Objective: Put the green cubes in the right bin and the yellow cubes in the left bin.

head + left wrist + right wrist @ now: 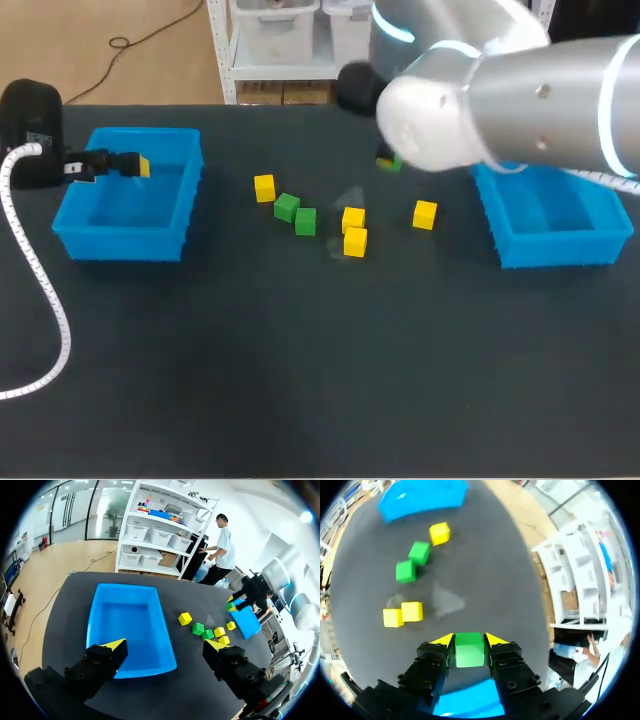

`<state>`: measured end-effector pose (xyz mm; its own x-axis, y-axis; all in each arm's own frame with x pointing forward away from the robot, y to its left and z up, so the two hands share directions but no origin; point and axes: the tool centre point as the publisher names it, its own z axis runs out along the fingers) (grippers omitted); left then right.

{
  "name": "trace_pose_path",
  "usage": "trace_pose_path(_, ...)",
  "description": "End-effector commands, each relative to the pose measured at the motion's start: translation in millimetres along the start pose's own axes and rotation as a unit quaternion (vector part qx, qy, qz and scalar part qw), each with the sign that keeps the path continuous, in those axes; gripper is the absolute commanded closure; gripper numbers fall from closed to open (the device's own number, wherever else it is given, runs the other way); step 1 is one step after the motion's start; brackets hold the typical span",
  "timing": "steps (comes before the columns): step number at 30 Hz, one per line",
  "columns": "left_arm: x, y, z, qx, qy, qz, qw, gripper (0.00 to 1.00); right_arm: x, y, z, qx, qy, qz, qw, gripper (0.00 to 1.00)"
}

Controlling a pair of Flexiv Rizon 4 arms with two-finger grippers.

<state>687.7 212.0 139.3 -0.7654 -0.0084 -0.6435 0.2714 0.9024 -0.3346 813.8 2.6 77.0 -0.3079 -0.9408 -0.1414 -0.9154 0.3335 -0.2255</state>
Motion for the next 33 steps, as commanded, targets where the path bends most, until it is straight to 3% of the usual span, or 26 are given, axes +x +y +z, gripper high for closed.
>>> trace_pose_path(1, -1.2, -1.5, 1, -0.004, 0.002, 0.0, 1.0, 0.0, 32, -12, -49, 0.085, -0.056, 0.067, 0.993, 1.0)
trace_pose_path(7, -1.2, -1.5, 1, -0.004, 0.002, 0.0, 1.0, 0.0, 85, -45, -78, 0.143, -0.086, 0.217, 0.962, 1.0)
trace_pose_path(14, -1.2, -1.5, 1, -0.004, 0.002, 0.0, 1.0, 0.0, 158, -51, -73, 0.163, -0.07, 0.362, 0.915, 1.0)
trace_pose_path(19, -1.2, -1.5, 1, -0.004, 0.002, 0.0, 1.0, 0.0, 192, -35, -55, 0.147, -0.045, 0.411, 0.899, 1.0)
trace_pose_path(23, -1.2, -1.5, 1, -0.004, 0.002, 0.0, 1.0, 0.0, 204, -21, -35, 0.124, -0.021, 0.425, 0.897, 1.0)
trace_pose_path(24, -1.2, -1.5, 1, -0.004, 0.002, 0.0, 1.0, 0.0, 205, -20, -31, 0.123, -0.012, 0.427, 0.896, 0.83)
trace_pose_path(25, -1.2, -1.5, 1, -0.004, 0.002, 0.0, 1.0, 0.0, 205, -19, -28, 0.122, -0.01, 0.429, 0.895, 0.13)
trace_pose_path(26, -1.2, -1.5, 1, -0.004, 0.002, 0.0, 1.0, 0.0, 204, -18, -27, 0.12, -0.009, 0.431, 0.894, 0.0)
trace_pose_path(29, -1.2, -1.5, 1, -0.004, 0.002, 0.0, 1.0, 0.0, 192, -21, -29, 0.125, -0.017, 0.429, 0.894, 0.0)
trace_pose_path(33, -1.2, -1.5, 1, -0.004, 0.002, 0.0, 1.0, 0.0, 157, -27, -40, 0.137, -0.035, 0.413, 0.9, 0.0)
